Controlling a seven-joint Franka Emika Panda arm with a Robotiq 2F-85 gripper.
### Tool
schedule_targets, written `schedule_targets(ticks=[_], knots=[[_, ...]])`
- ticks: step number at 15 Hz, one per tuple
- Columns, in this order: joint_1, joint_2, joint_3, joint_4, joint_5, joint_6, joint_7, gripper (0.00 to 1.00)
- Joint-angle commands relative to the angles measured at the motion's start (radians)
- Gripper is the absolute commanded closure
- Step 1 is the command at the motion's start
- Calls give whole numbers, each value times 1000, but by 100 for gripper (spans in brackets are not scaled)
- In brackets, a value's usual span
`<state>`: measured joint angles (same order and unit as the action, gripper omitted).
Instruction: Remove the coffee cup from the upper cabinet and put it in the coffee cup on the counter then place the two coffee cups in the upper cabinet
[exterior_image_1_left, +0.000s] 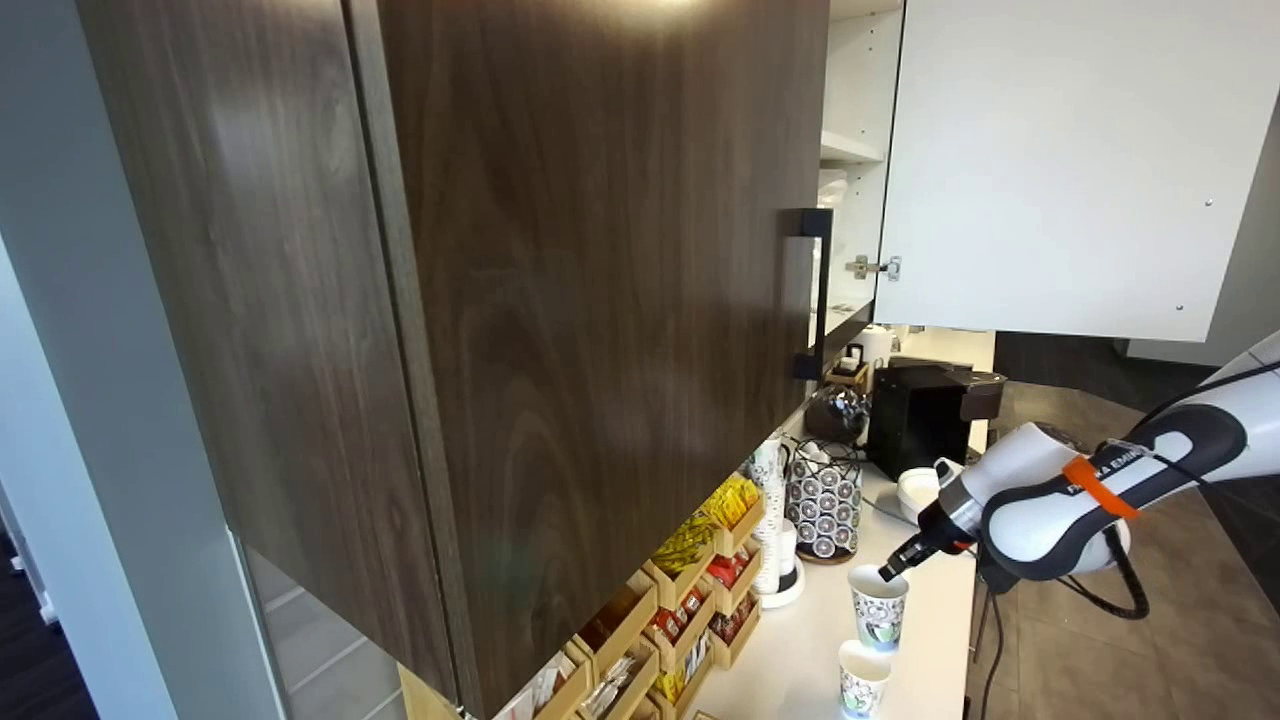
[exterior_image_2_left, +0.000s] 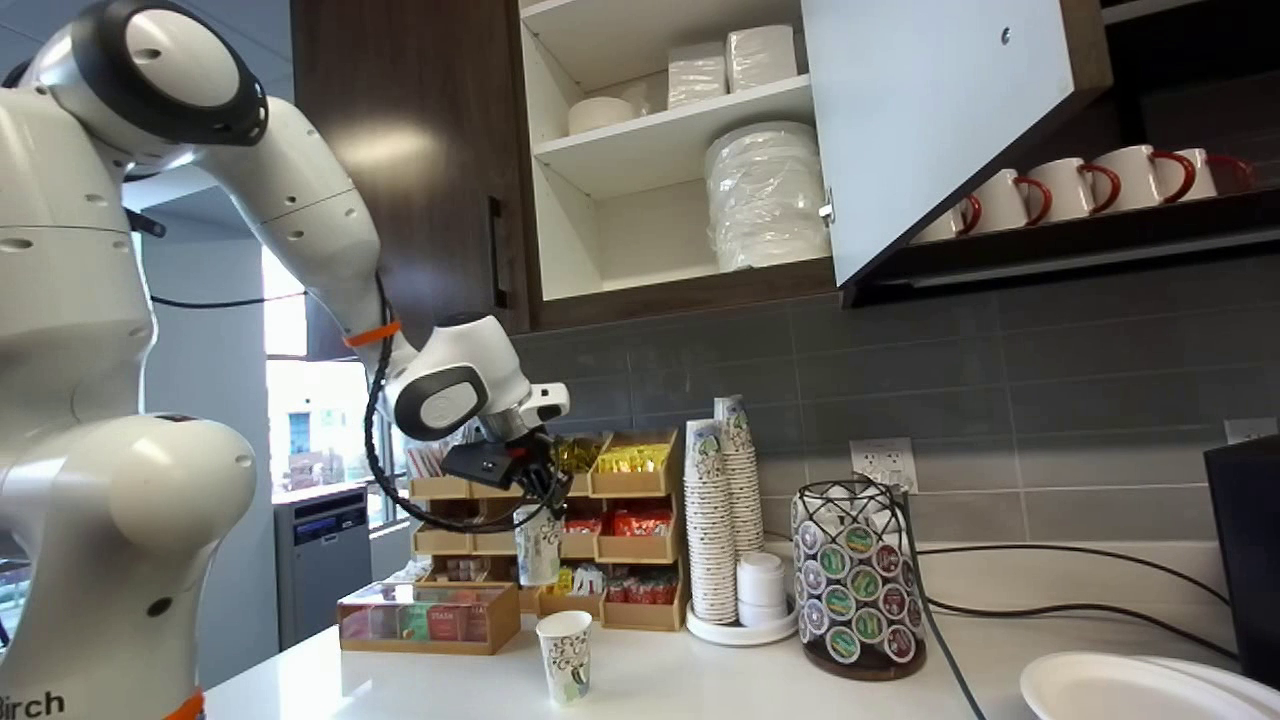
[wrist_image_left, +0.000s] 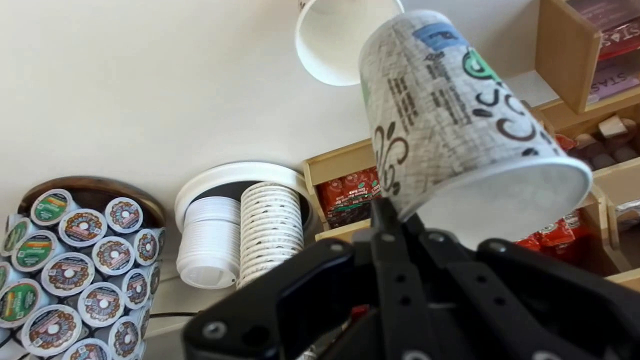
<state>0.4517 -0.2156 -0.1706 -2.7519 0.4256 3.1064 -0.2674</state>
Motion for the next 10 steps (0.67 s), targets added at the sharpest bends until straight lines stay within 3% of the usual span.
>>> schedule_targets(ticks=[1,10], knots=[[113,51,-84,0,96,81,-64,99],[304,63,-284,2,215,93,-161,99]])
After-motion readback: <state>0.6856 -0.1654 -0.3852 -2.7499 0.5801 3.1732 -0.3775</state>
